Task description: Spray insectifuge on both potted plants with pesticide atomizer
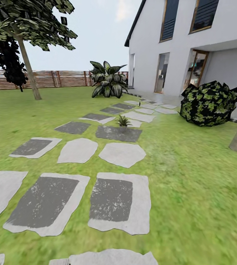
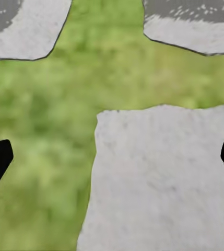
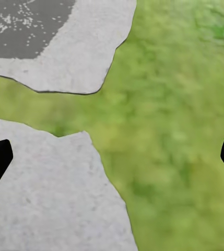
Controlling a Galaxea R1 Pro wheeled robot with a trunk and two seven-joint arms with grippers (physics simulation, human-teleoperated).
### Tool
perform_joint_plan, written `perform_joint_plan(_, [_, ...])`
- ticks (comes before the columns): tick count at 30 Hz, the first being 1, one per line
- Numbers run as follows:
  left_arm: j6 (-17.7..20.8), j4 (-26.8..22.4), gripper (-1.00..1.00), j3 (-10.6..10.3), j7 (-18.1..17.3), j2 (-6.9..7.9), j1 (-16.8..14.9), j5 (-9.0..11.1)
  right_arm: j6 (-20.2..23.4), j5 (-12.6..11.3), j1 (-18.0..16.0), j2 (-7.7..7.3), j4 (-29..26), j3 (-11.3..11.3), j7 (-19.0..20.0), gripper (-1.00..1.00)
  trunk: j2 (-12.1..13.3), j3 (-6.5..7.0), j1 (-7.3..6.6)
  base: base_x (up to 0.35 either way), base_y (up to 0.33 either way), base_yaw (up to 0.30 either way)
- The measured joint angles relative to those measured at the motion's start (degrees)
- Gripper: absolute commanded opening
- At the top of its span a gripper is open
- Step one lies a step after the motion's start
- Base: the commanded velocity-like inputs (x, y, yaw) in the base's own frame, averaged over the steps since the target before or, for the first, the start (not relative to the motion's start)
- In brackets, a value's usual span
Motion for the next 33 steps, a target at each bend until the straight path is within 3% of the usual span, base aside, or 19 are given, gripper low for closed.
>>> perform_joint_plan(33, [-0.04, 0.00, 1.00, -0.03, -0.01, -0.03, -0.03, -0.08, -0.17, -0.08, 0.00, 0.00, -0.03, -0.05, -0.10, 1.00, 0.00, -0.03, 0.00, 0.335, 0.098, 0.000])
